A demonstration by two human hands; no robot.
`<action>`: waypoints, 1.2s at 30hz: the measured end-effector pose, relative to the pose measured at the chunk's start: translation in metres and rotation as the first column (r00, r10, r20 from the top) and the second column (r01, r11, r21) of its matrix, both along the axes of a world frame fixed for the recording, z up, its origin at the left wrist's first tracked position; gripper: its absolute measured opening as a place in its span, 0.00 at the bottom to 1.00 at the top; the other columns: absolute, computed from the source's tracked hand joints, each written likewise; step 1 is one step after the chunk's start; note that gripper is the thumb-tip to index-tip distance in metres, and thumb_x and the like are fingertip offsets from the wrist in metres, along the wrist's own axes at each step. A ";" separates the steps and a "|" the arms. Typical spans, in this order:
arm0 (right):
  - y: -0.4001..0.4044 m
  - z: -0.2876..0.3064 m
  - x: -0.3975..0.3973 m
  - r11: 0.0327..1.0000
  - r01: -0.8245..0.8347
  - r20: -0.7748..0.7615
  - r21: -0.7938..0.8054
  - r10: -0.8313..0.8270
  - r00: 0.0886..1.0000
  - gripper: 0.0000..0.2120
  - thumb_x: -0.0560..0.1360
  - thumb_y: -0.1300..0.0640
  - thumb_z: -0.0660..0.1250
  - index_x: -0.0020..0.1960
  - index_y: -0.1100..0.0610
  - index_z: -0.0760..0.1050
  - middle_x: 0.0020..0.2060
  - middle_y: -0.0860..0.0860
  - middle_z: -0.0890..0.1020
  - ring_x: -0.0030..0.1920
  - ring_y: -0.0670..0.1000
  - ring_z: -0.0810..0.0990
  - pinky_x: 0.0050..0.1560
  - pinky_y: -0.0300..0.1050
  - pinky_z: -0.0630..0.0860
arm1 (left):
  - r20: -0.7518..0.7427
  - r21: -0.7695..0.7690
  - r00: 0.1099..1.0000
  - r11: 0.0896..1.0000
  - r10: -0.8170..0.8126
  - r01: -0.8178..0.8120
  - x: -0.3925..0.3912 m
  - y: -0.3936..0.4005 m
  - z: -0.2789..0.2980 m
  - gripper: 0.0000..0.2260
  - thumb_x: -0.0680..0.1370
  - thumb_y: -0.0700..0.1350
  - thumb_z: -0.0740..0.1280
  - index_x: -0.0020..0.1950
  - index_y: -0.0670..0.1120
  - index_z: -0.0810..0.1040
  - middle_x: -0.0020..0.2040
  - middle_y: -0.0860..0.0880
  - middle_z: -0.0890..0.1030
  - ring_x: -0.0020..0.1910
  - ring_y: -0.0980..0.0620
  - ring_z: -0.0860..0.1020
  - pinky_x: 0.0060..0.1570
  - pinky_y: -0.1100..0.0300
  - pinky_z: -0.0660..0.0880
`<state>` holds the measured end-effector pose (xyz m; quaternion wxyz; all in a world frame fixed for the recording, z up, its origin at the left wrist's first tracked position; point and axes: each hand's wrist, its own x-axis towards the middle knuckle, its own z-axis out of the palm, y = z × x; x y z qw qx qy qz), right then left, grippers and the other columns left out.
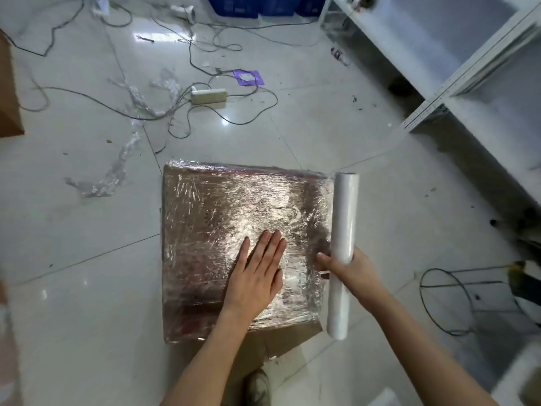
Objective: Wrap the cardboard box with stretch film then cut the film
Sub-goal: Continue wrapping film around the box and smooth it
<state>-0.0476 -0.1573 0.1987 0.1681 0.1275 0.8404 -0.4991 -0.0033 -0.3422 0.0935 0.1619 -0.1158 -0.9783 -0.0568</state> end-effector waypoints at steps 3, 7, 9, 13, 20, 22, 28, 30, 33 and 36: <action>0.005 0.004 -0.003 1.000 0.001 0.002 -0.021 -0.001 1.000 0.16 0.68 0.57 0.76 0.50 0.58 0.72 0.35 0.54 0.82 0.31 0.51 0.81 0.33 0.44 0.79 | -0.006 0.006 1.000 1.000 0.000 0.000 0.003 -0.001 -0.001 0.27 0.81 0.52 0.49 0.77 0.42 0.52 0.78 0.45 0.50 0.77 0.47 0.50 0.73 0.44 0.49; 0.016 -0.003 -0.010 0.997 -0.002 0.008 0.082 0.001 1.000 0.15 0.70 0.52 0.74 0.50 0.58 0.74 0.35 0.49 0.80 0.32 0.46 0.78 0.32 0.37 0.73 | -0.014 0.002 1.000 1.000 0.003 -0.003 0.004 0.001 -0.001 0.27 0.81 0.53 0.49 0.77 0.42 0.52 0.78 0.46 0.50 0.76 0.47 0.53 0.74 0.44 0.47; 0.022 -0.010 -0.013 0.995 0.007 -0.002 0.104 -0.006 1.000 0.14 0.71 0.48 0.72 0.48 0.57 0.75 0.35 0.50 0.78 0.34 0.47 0.76 0.30 0.34 0.69 | -0.030 -0.007 0.999 1.000 0.013 -0.013 0.005 0.002 -0.002 0.26 0.81 0.53 0.49 0.76 0.43 0.55 0.77 0.46 0.52 0.76 0.47 0.54 0.74 0.45 0.46; 0.029 -0.018 -0.018 1.000 -0.025 -0.004 -0.004 0.025 1.000 0.13 0.76 0.47 0.65 0.46 0.57 0.71 0.35 0.52 0.76 0.34 0.50 0.75 0.25 0.29 0.68 | -0.027 -0.022 0.998 0.998 0.050 -0.050 0.007 0.002 0.000 0.26 0.82 0.54 0.46 0.77 0.44 0.51 0.77 0.47 0.53 0.75 0.48 0.53 0.73 0.44 0.49; 0.040 -0.026 -0.041 0.965 -0.033 0.153 -0.260 0.075 0.985 0.19 0.80 0.42 0.53 0.41 0.54 0.72 0.38 0.57 0.76 0.37 0.53 0.75 0.40 0.44 0.71 | 0.031 -0.097 0.992 0.988 0.125 -0.122 0.004 0.010 0.011 0.24 0.82 0.53 0.49 0.75 0.42 0.59 0.76 0.45 0.60 0.75 0.46 0.57 0.72 0.41 0.54; 0.041 -0.029 -0.049 0.967 -0.060 0.177 -0.247 0.106 0.979 0.20 0.79 0.41 0.53 0.48 0.57 0.71 0.43 0.55 0.76 0.40 0.50 0.76 0.40 0.41 0.71 | 0.043 -0.086 0.986 0.984 0.163 -0.159 0.000 0.014 0.016 0.25 0.80 0.52 0.53 0.74 0.41 0.61 0.75 0.44 0.61 0.75 0.45 0.57 0.70 0.38 0.57; 0.042 -0.039 -0.057 0.948 -0.122 0.151 -0.295 0.172 0.973 0.19 0.79 0.43 0.55 0.52 0.59 0.68 0.42 0.51 0.74 0.40 0.44 0.75 0.37 0.35 0.70 | 0.016 -0.018 0.970 0.970 0.243 -0.242 -0.016 0.072 0.041 0.27 0.80 0.53 0.50 0.73 0.36 0.58 0.74 0.41 0.59 0.75 0.44 0.55 0.74 0.44 0.48; 0.043 -0.044 -0.055 0.945 -0.148 0.132 -0.292 0.193 0.972 0.18 0.79 0.43 0.55 0.52 0.59 0.69 0.41 0.50 0.75 0.40 0.44 0.75 0.34 0.30 0.71 | 0.055 -0.039 0.981 0.982 0.188 -0.186 -0.023 0.096 0.037 0.28 0.81 0.54 0.43 0.76 0.39 0.51 0.77 0.42 0.53 0.76 0.46 0.52 0.74 0.48 0.46; 0.044 -0.058 -0.051 0.941 -0.131 0.135 -0.311 0.180 0.974 0.17 0.79 0.45 0.54 0.52 0.59 0.69 0.40 0.49 0.75 0.40 0.43 0.75 0.31 0.25 0.69 | 0.078 -0.003 0.977 0.980 0.200 -0.200 -0.029 0.108 0.017 0.27 0.82 0.54 0.43 0.77 0.41 0.47 0.78 0.44 0.47 0.76 0.48 0.49 0.74 0.48 0.49; 0.042 -0.063 -0.054 0.938 -0.093 0.141 -0.334 0.147 0.979 0.20 0.79 0.42 0.54 0.54 0.59 0.70 0.43 0.49 0.77 0.43 0.43 0.77 0.37 0.29 0.71 | 0.041 -0.013 0.982 0.983 0.186 -0.186 -0.034 0.105 0.010 0.27 0.81 0.54 0.44 0.77 0.42 0.46 0.78 0.45 0.45 0.77 0.47 0.49 0.73 0.48 0.50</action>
